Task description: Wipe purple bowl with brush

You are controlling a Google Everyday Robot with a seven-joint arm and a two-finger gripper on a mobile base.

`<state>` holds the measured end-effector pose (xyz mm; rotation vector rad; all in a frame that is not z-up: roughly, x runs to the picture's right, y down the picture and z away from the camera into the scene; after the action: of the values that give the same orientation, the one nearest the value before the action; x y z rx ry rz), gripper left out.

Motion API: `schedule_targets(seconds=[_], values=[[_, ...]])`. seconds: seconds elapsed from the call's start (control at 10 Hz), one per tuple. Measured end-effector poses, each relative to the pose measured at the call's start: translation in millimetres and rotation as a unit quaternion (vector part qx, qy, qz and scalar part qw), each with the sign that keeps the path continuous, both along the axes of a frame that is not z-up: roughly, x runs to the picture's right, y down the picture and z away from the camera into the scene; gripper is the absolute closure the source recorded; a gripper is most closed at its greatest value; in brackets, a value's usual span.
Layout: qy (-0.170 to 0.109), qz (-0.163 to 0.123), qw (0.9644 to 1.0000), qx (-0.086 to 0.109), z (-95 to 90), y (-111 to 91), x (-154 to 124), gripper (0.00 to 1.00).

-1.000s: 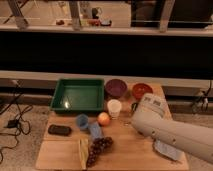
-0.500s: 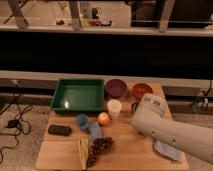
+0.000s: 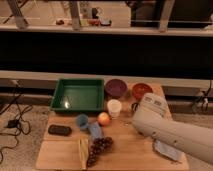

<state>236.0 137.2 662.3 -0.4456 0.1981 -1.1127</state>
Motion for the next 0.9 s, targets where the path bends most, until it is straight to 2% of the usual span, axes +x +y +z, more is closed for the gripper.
schedule_targets(seconds=[0.3, 0.9], values=[[0.000, 0.011, 0.9998, 0.018, -8.2, -7.7, 7.0, 0.31], [0.000, 0.012, 0.9997, 0.020, -8.7, -9.2, 6.3, 0.31]])
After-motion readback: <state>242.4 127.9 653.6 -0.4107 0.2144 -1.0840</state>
